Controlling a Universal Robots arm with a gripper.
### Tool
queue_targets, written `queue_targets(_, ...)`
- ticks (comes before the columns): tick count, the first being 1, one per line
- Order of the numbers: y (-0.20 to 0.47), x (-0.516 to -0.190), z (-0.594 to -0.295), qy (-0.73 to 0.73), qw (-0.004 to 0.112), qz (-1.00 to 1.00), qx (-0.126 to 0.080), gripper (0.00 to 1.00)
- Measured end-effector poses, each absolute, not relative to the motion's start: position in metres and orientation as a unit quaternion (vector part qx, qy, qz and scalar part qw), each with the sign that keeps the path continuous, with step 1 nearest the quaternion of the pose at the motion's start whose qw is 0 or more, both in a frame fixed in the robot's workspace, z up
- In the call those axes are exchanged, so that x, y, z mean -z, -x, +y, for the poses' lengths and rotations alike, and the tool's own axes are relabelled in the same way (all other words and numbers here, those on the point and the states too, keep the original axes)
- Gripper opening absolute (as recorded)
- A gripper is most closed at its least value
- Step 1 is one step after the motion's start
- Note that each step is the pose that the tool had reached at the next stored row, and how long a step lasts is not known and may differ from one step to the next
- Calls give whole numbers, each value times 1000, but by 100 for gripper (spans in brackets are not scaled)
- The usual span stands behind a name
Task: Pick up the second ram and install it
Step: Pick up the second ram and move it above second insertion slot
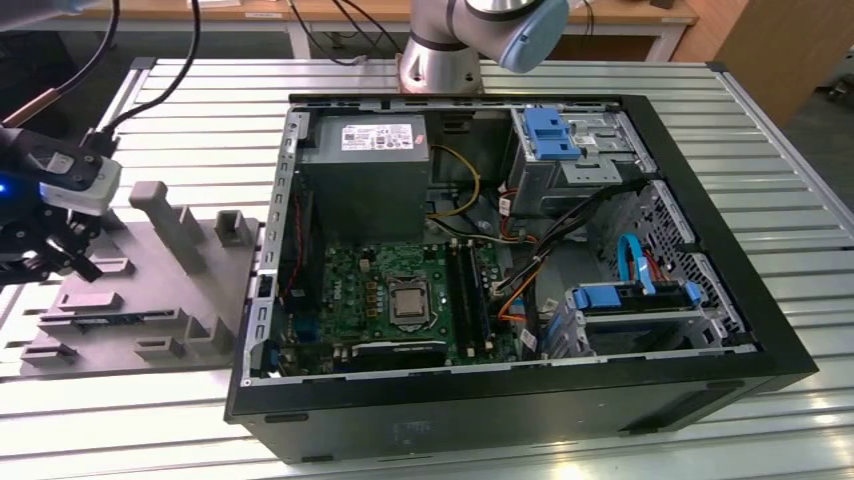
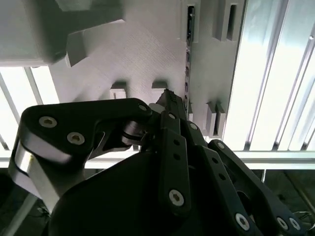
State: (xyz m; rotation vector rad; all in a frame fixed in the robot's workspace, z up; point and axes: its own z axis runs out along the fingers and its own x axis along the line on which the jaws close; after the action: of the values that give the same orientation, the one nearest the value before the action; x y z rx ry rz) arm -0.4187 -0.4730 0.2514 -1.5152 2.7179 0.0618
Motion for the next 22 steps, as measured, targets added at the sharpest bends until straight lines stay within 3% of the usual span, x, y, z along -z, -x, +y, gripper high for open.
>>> queue_targets(22, 419, -245, -473, 648, 5, 762, -23, 11)
